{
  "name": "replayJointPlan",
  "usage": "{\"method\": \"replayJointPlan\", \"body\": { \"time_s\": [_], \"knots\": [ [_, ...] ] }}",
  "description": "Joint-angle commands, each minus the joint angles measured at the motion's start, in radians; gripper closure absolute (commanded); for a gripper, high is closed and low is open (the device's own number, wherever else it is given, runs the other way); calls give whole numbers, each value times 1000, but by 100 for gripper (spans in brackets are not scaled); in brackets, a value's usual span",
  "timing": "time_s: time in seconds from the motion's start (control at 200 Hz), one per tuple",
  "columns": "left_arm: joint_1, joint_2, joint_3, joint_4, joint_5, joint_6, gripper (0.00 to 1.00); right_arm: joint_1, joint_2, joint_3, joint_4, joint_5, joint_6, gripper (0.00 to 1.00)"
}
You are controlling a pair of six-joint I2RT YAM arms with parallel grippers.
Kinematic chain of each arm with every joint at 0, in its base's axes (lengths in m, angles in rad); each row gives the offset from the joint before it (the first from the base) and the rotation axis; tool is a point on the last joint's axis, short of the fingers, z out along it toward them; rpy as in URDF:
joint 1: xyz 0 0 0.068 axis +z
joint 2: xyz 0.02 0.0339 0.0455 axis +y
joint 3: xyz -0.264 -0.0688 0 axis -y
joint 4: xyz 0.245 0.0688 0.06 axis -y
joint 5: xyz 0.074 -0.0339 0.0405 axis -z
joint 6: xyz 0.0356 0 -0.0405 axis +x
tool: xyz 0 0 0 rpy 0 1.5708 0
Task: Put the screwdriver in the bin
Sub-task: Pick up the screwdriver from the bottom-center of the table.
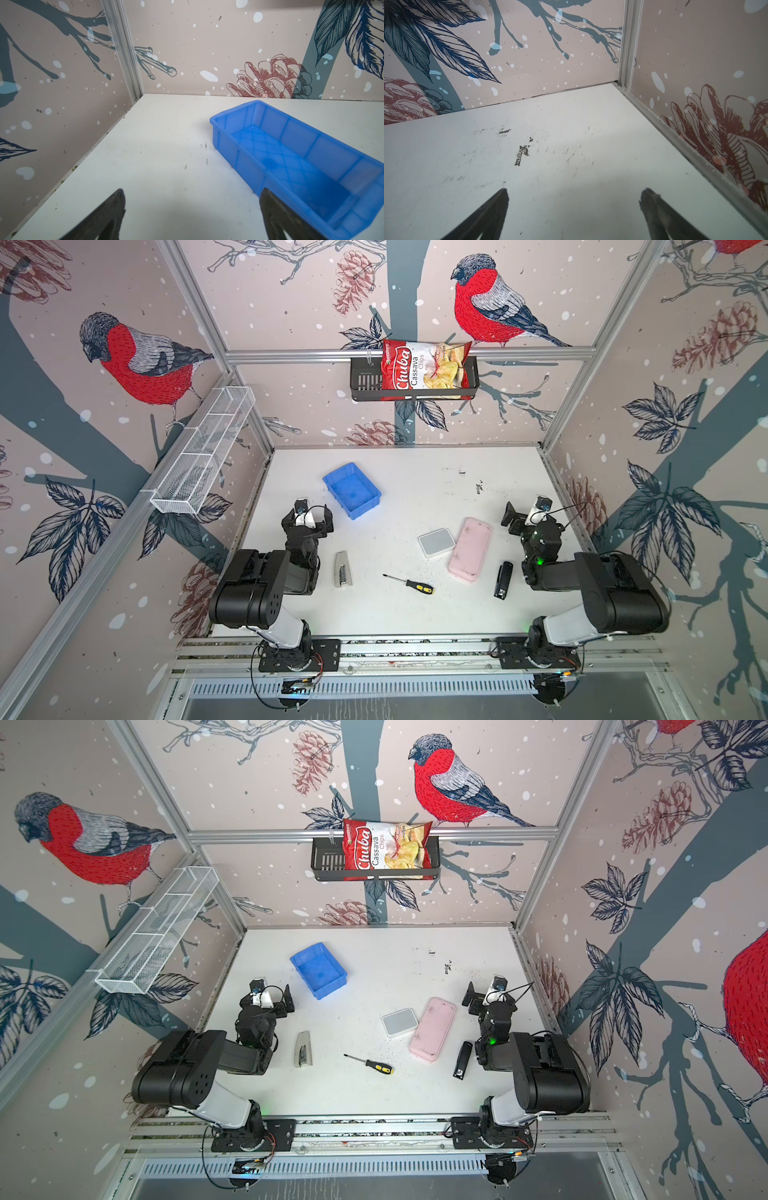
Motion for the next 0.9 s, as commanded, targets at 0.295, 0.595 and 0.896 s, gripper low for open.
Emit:
{"method": "replayJointPlan", "body": {
  "time_s": [0.295, 0.595, 0.896],
  "knots": [
    [-69, -269, 48, -269, 93, 111, 2, 89, -186, 90, -273, -38, -123, 1],
    [-207, -473, 183, -681, 367, 227, 2, 203, -413, 226, -697, -124, -274, 1],
    [-395, -519, 317, -1011, 517, 365, 1, 276, -644, 310, -1110, -314, -427, 1]
  ]
}}
